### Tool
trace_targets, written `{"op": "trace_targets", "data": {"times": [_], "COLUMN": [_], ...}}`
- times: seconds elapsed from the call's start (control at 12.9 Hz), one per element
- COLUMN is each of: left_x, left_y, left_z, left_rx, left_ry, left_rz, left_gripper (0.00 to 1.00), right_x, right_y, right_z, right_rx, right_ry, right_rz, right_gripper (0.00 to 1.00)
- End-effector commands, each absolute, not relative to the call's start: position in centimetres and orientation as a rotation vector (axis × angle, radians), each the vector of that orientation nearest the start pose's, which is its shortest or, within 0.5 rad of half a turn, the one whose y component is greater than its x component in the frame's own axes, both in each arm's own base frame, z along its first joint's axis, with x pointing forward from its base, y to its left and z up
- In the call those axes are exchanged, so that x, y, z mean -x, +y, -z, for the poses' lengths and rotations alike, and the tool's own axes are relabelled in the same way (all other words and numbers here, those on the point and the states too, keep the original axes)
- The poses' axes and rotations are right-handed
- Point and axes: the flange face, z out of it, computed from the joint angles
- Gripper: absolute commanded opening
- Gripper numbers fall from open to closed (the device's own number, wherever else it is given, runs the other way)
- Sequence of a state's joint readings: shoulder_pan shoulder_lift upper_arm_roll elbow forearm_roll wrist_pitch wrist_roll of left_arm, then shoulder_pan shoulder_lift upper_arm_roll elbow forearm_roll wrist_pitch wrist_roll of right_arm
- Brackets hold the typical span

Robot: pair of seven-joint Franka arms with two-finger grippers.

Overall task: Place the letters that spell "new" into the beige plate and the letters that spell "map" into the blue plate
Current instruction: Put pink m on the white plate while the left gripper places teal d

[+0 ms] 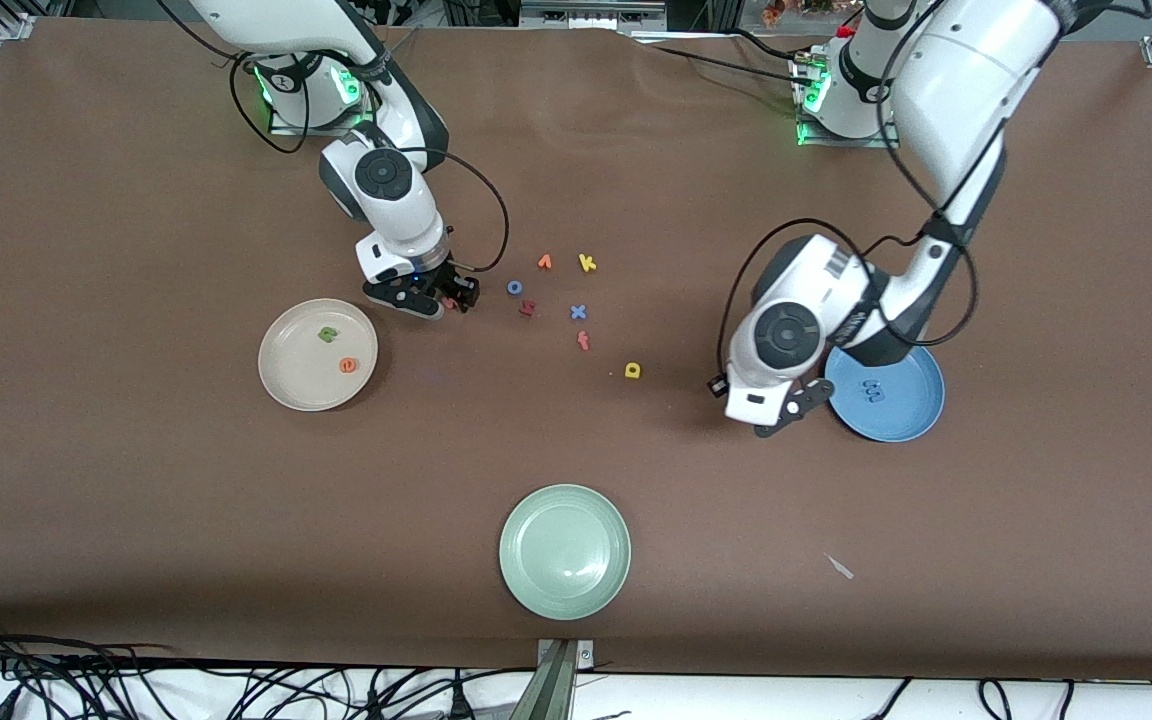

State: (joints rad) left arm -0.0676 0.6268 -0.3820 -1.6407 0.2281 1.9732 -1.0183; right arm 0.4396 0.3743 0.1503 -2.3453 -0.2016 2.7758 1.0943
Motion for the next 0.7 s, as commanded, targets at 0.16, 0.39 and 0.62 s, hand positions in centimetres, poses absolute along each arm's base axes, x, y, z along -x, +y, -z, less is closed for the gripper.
{"op": "trace_targets", "data": {"times": [0.16, 0.39, 0.62], "left_x": [-62.0, -62.8, -63.1], "left_y": [-16.7, -12.0, -9.2], "left_z": [-28.1, -28.0, -26.3], "left_rx": [2.973, 3.014, 3.022], "left_ry": [-0.366, -0.208, -0.141], "left_rz": [-0.436, -0.471, -0.496], "left_gripper": [0.1, 0.11, 0.1], "right_x": [-41.3, -41.3, -41.6], "right_y": [29.6, 29.5, 29.6], "right_z": [-16.4, -16.1, -17.1], "right_rx": [3.024, 3.024, 3.03], "right_ry": [0.531, 0.531, 0.509], "right_rz": [0.093, 0.089, 0.103], "right_gripper": [0.61, 0.32, 0.01]}}
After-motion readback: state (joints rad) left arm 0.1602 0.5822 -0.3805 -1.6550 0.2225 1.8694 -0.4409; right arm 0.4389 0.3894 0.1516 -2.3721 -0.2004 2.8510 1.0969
